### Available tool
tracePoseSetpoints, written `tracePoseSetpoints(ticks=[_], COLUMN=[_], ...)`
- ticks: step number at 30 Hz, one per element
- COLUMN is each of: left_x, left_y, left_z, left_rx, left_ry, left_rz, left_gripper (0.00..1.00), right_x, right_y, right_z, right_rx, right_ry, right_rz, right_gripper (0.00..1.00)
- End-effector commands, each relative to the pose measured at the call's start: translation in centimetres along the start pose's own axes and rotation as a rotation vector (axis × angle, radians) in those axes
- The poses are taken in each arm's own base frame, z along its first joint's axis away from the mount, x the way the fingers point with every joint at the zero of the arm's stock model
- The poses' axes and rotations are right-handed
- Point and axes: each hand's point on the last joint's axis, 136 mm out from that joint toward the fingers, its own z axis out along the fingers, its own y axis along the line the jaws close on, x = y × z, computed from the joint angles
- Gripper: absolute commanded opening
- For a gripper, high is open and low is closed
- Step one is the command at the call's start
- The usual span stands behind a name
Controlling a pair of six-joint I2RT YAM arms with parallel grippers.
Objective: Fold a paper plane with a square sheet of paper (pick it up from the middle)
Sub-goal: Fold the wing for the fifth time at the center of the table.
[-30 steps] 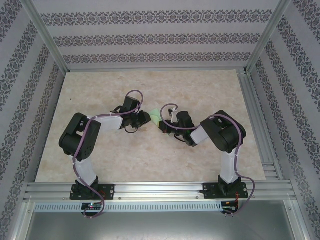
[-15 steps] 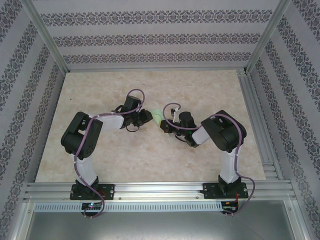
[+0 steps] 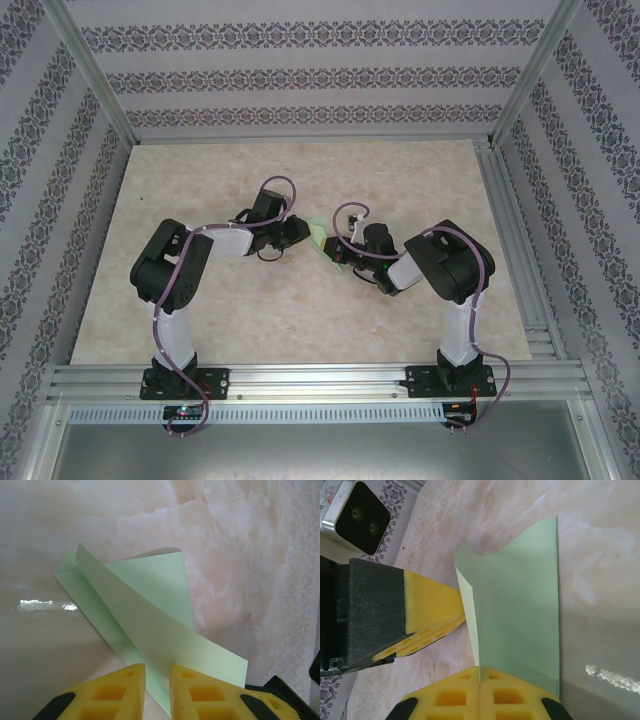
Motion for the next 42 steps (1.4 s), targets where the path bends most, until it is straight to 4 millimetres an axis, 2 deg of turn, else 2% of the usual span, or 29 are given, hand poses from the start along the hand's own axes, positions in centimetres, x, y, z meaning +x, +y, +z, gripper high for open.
tracePoseSetpoints(ticks=[1, 11, 29, 42], left_x=[-0.7, -1.1, -0.3, -0.3], left_y=[-2.4, -3.0, -2.5, -2.2], left_z=[0.3, -1.3, -0.1, 0.9], left_rx=[0.073, 0.086, 0.095, 0.091], left_ry=[-0.025, -0.076, -0.032, -0.012], left_rz=[0.069, 0.094, 0.092, 0.092], left_gripper=[0.20, 0.20, 0.20, 0.19], right_x=[-0.4, 0.7, 1.1, 1.4], right_y=[-0.1, -1.1, -3.7, -4.4], right_z=[-0.2, 0.3, -0.1, -0.2], right_rx=[-0.012, 0.021, 0.129, 0.162], right_ry=[-0.012, 0.050, 0.048, 0.062], right_rz=[0.013, 0.031, 0.090, 0.107], right_gripper=[0.00, 0.00, 0.00, 0.00])
